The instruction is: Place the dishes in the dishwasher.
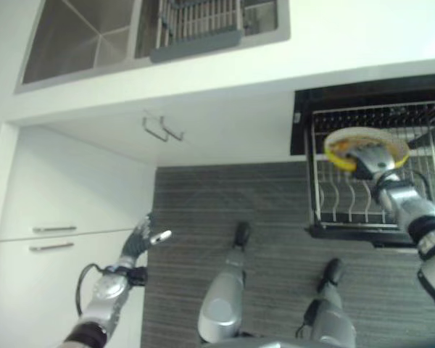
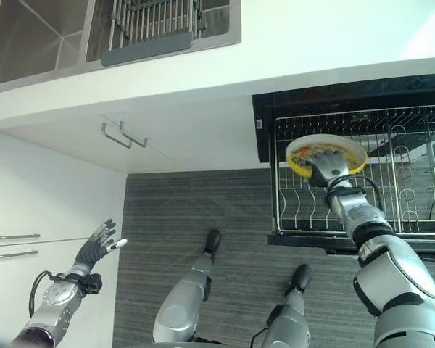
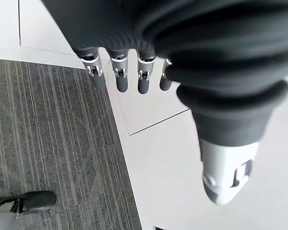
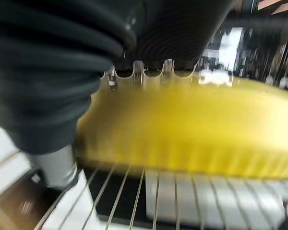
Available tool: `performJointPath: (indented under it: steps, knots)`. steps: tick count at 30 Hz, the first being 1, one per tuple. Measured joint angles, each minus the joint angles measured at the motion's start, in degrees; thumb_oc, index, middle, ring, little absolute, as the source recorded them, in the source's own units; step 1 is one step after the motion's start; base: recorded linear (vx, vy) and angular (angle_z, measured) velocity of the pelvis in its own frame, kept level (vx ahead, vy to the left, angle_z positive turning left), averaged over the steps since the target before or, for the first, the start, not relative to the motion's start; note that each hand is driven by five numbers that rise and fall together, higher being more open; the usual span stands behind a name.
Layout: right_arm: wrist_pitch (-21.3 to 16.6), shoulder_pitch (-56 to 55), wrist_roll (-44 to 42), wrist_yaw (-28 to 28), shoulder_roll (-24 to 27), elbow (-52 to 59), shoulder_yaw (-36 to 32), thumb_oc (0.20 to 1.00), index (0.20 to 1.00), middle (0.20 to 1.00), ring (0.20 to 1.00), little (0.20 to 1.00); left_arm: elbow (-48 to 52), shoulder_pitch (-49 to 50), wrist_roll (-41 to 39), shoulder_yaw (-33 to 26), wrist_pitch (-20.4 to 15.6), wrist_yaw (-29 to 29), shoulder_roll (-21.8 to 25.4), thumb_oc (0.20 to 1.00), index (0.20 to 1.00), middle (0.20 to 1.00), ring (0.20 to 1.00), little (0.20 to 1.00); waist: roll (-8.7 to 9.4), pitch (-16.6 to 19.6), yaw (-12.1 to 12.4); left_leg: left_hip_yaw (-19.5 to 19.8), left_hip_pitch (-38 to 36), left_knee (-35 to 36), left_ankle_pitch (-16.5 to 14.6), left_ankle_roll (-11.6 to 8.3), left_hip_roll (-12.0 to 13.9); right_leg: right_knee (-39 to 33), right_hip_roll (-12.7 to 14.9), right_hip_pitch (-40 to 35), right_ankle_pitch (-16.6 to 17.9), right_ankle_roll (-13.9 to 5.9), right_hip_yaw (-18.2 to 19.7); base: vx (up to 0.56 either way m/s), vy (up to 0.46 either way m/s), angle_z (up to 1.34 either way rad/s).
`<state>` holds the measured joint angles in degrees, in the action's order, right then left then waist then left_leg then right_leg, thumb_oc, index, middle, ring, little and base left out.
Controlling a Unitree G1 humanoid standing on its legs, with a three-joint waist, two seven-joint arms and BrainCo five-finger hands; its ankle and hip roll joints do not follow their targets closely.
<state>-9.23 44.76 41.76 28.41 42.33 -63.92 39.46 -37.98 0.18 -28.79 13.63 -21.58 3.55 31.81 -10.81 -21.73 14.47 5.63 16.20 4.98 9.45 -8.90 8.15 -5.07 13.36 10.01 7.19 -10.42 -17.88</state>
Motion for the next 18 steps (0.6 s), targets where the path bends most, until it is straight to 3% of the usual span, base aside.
performJointPath:
  steps: [11, 14, 15, 16, 18]
  knots:
    - [0.2, -3.4, -15.4, -9.5, -1.5, -3.4, -7.3, 1.0, 1.0, 1.0, 1.0, 1.0, 2.0, -0.9, 0.2, 0.0, 1.8, 0.3, 0.0, 1.0, 1.0, 1.0, 1.0, 1.0, 0.14, -0.1, -0.3, 0.0, -0.1, 0.0, 0.1, 0.12, -0.2, 0.0, 0.2, -0.2, 0.1, -0.16, -0.1, 0.0, 0.001, 0.0]
    - [1.1, -3.4, -26.4, -12.6, -1.7, -4.8, -13.1, 1.0, 1.0, 1.0, 1.0, 1.0, 2.1, -1.0, 0.5, 0.0, 3.0, 0.5, 0.0, 1.0, 1.0, 1.0, 1.0, 1.0, 0.82, -0.6, -0.4, 0.1, -0.4, 0.0, 0.2, 0.17, -0.2, 0.0, 0.2, -0.6, 0.2, -0.21, -0.1, 0.02, 0.028, 0.01]
    - [1.1, -3.4, -26.4, -12.6, -1.7, -4.8, -13.1, 1.0, 1.0, 1.0, 1.0, 1.0, 2.1, -1.0, 0.5, 0.0, 3.0, 0.5, 0.0, 1.0, 1.0, 1.0, 1.0, 1.0, 0.82, -0.6, -0.4, 0.1, -0.4, 0.0, 0.2, 0.17, -0.2, 0.0, 0.2, -0.6, 0.2, -0.21, -0.1, 0.03, 0.041, 0.0]
    - [1.2, -3.4, -35.0, -13.9, -1.9, -5.4, -18.4, 1.0, 1.0, 1.0, 1.0, 1.0, 2.0, -0.8, 0.7, 0.0, 4.0, 0.5, -0.1, 1.0, 1.0, 1.0, 1.0, 1.0, 0.97, -0.7, -0.3, 0.0, -0.8, 0.0, 0.2, 0.21, -0.2, 0.0, 0.2, -1.0, 0.2, -0.2, -0.1, 0.0, 0.0, 0.0]
    - [1.1, -3.5, -39.0, -14.7, -2.0, -5.3, -19.4, 1.0, 1.0, 1.0, 1.0, 1.0, 2.1, -0.8, 0.7, 0.0, 4.2, 0.5, -0.1, 1.0, 1.0, 1.0, 1.0, 1.0, 1.17, -0.8, -0.4, 0.0, -1.8, 0.0, 0.2, 0.2, -0.2, 0.0, 0.2, -2.0, 0.2, -0.27, -0.1, 0.01, 0.017, 0.0]
